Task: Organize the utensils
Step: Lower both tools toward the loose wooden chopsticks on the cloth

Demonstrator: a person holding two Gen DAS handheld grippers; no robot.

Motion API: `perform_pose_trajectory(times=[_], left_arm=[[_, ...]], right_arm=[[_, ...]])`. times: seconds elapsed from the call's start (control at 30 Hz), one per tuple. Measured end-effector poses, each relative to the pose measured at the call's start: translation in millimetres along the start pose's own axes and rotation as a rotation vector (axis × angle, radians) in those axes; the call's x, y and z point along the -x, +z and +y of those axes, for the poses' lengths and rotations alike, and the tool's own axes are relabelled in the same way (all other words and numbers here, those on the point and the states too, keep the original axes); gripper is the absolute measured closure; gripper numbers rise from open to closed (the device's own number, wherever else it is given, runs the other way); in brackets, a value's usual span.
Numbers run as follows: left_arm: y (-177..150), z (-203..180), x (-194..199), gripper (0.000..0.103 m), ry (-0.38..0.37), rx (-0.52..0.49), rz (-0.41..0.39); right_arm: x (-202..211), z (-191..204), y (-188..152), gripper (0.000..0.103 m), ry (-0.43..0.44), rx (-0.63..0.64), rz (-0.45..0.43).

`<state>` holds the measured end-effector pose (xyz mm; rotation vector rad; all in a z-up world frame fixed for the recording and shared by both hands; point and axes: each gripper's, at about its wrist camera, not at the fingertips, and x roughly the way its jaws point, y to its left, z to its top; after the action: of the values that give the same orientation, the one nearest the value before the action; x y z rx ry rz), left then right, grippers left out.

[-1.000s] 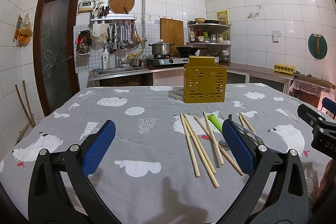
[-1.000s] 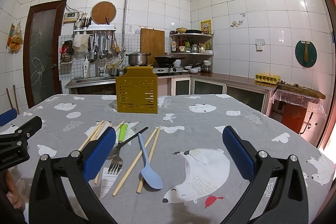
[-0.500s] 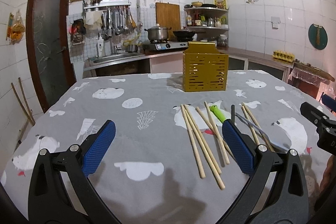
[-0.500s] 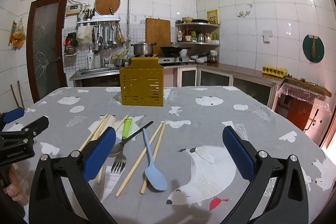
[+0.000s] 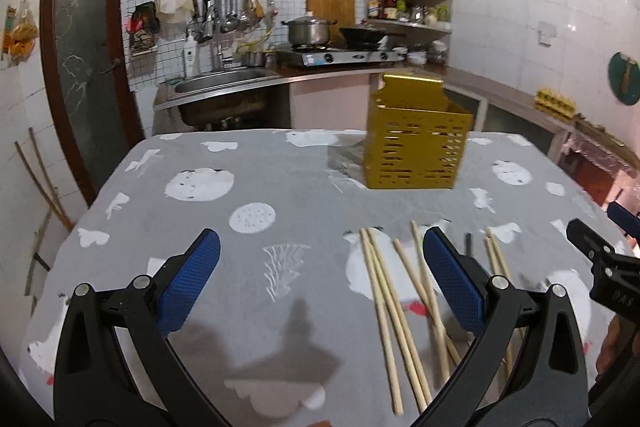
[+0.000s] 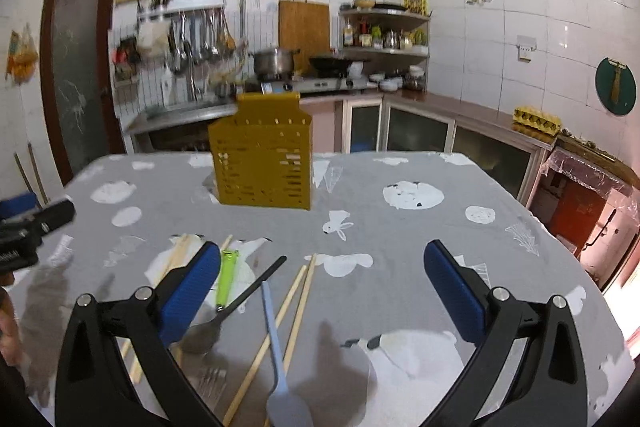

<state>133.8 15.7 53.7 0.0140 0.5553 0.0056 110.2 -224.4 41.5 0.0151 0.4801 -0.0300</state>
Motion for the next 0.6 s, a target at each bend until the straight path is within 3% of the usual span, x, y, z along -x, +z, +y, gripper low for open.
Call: perform_pose_trajectory(times=[0.3, 0.4, 0.6], left_arm=[[14, -8, -71, 0.007, -0.028, 0.008, 0.158], [-1, -12, -94, 0.014, -0.024, -0.005, 0.218], [-21, -15, -119, 0.02, -0.021, -0.019, 0.289]], right_arm=[[-70, -2, 3, 0.005, -0.01, -0.02, 0.159], [-90, -5, -8, 0.02, -0.017, -0.025, 0.222], [-116, -9, -21, 0.027, -0.043, -0.029, 0.3]])
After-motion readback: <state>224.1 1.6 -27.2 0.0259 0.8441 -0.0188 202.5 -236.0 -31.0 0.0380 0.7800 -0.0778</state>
